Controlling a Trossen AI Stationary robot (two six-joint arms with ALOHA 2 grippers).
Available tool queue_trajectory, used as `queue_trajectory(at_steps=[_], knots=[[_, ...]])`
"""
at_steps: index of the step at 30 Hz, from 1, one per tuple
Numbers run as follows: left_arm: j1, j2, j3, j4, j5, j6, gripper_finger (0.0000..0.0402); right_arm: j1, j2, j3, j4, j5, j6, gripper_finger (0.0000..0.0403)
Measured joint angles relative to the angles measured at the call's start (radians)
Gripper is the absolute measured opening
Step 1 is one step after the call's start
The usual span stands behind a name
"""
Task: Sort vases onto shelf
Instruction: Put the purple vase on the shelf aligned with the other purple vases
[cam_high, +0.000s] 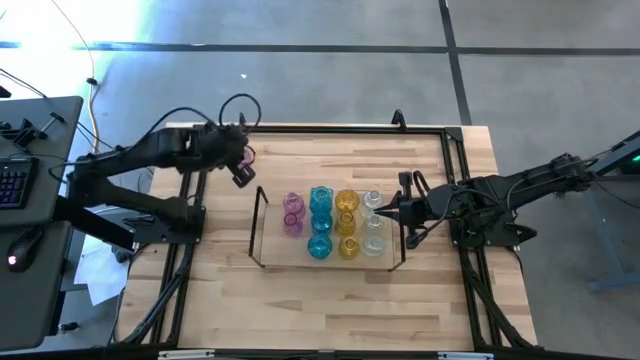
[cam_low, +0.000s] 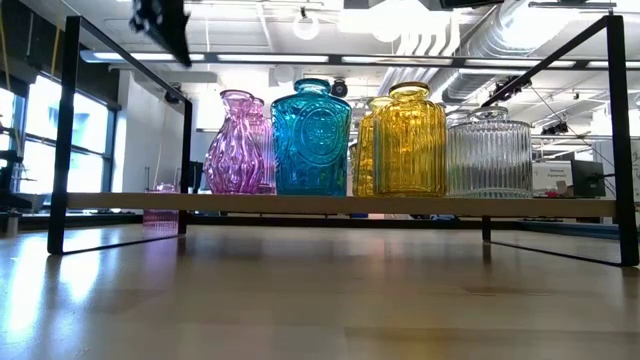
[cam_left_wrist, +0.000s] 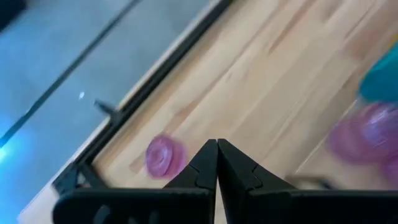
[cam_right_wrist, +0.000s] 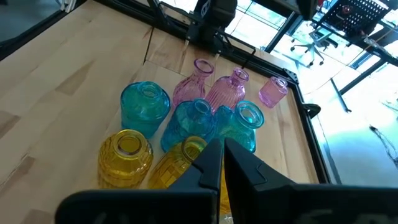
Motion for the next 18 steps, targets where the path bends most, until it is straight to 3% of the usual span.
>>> queue_trajectory(at_steps=[11, 18], knots=[[0.375, 0.145, -0.093, 0.009, 0.279, 0.366, 0.0022, 0.0, 0.0, 0.0, 0.0, 0.0, 0.013, 0.0], [0.539, 0.256, -0.093, 0.028, 0.33, 0.498, 0.0059, 0.0, 0.0, 0.0, -0.016, 0.0, 0.015, 0.0]])
